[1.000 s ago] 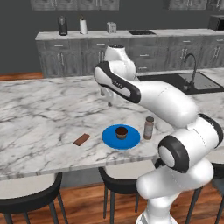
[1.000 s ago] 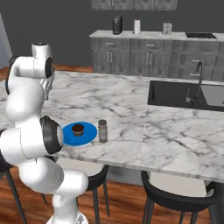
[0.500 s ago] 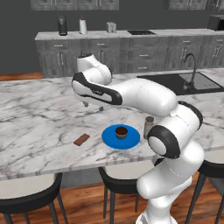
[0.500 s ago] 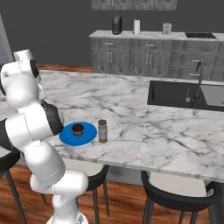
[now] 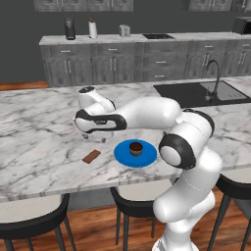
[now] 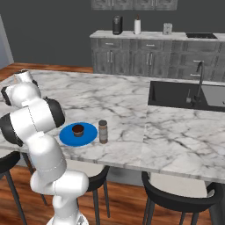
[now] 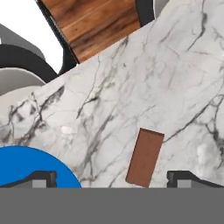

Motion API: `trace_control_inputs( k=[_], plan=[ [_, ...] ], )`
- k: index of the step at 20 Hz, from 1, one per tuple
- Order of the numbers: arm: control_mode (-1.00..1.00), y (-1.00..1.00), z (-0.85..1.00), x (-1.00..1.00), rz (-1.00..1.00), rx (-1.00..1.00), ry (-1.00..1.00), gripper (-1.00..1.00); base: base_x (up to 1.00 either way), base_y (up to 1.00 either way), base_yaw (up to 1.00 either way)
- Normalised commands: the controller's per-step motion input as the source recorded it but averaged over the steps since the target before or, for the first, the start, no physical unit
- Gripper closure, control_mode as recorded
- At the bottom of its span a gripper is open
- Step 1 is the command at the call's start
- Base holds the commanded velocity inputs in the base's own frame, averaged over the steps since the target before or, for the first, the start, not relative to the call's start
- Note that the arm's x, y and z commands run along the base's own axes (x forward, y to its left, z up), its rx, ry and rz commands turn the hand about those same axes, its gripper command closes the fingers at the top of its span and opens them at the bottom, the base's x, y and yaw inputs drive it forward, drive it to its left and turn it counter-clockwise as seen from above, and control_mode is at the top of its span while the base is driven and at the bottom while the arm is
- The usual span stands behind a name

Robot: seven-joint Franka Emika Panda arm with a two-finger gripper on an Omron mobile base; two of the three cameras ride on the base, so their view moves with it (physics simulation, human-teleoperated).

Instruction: Take the cinnamon bottle from the cabinet and place it on the dining table, next to the plate with the cupcake. Then take the chocolate from the dining counter and place it on the cupcake plate.

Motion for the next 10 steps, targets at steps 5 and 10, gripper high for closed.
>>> trace_control_inputs(
  k=[5, 10],
  plan=[
    [-1.00, 0.23, -0.59, 0.13, 0.00, 0.00, 0.00, -1.00, 0.00, 0.00, 0.00],
    [-1.00, 0.00, -0.39, 0.00, -0.06, 0.00, 0.00, -1.00, 0.00, 0.00, 0.00]
  ],
)
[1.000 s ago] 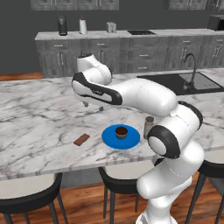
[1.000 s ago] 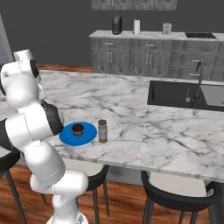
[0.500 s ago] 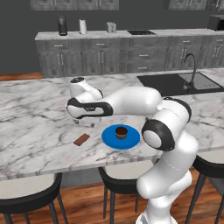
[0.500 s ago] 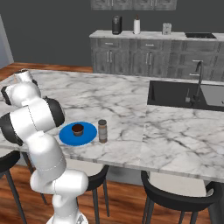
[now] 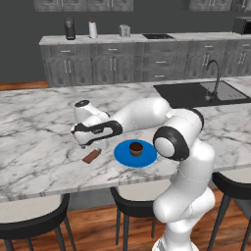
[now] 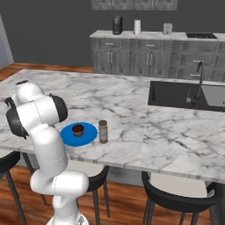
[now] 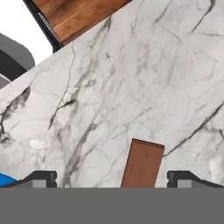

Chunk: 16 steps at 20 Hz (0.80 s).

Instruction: Take the cinnamon bottle from the cabinet and place it on the dining table, next to the plate with the cupcake. Then take the chocolate from the dining counter and place it on the cupcake plate.

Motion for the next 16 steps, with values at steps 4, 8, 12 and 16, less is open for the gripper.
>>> trace_control_inputs(
  k=[4, 8, 12, 16],
  plan=[
    [-1.00, 0.00, -0.34, 0.08, -0.09, 0.00, 0.00, -1.00, 0.00, 0.00, 0.00],
    [-1.00, 0.00, -0.39, 0.19, -0.07, 0.00, 0.00, -1.00, 0.00, 0.00, 0.00],
    [-1.00, 0.00, -0.31, 0.23, -0.05, 0.00, 0.00, -1.00, 0.00, 0.00, 0.00],
    [-1.00, 0.00, -0.21, 0.20, -0.03, 0.00, 0.00, -1.00, 0.00, 0.00, 0.00]
  ],
)
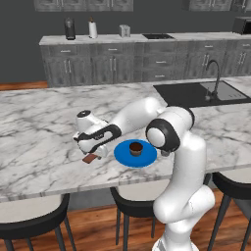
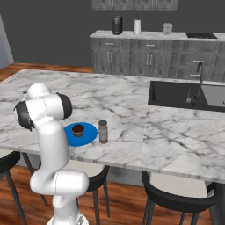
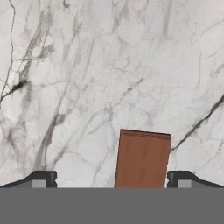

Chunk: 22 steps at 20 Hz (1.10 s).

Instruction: Take the cinnamon bottle from the cabinet and place it on the dining table, next to the plate with the cupcake. Then take the chocolate from the dining counter and place it on the cupcake plate.

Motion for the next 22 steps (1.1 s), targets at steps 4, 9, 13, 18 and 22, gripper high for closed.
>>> trace_control_inputs(
  k=[4, 9, 13, 18, 22],
  plan=[
    [-1.00, 0.00, -0.13, 0.15, -0.02, 0.00, 0.00, -1.00, 0.00, 0.00, 0.00],
    [-1.00, 0.00, -0.15, 0.09, -0.01, 0.00, 0.00, -1.00, 0.00, 0.00, 0.00],
    [-1.00, 0.00, -0.14, 0.06, 0.00, 0.00, 0.00, -1.00, 0.00, 0.00, 0.00],
    [-1.00, 0.00, -0.15, 0.03, 0.00, 0.00, 0.00, -1.00, 0.00, 0.00, 0.00],
    [-1.00, 0.00, -0.24, 0.02, 0.00, 0.00, 0.00, -1.00, 0.00, 0.00, 0.00]
  ],
)
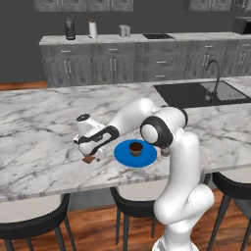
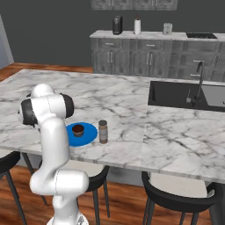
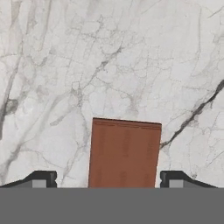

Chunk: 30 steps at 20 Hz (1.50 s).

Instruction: Take the cinnamon bottle from the cabinet and place it on the dining table, next to the plate with the cupcake. Then take the chocolate from the dining counter and place it on the cupcake plate.

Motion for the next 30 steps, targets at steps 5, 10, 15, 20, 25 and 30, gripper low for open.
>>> trace_control_inputs(
  k=[5, 10, 15, 20, 25, 30],
  plan=[
    [-1.00, 0.00, -0.15, 0.20, -0.01, 0.00, 0.00, -1.00, 0.00, 0.00, 0.00],
    [-1.00, -0.14, -0.31, 0.02, 0.00, 0.01, -0.03, -1.00, 0.00, 0.00, 0.00],
    [-1.00, -0.34, -0.45, -0.13, 0.00, 0.05, -0.05, -1.00, 0.00, 0.00, 0.00],
    [-1.00, -0.26, -0.47, -0.10, 0.00, 0.05, -0.04, 1.00, 0.00, 0.00, 0.00],
    [-1.00, -0.19, -0.30, -0.08, 0.00, 0.04, -0.02, 1.00, 0.00, 0.00, 0.00],
    [-1.00, -0.11, -0.02, -0.06, -0.01, 0.01, 0.00, 1.00, 0.00, 0.00, 0.00]
  ],
)
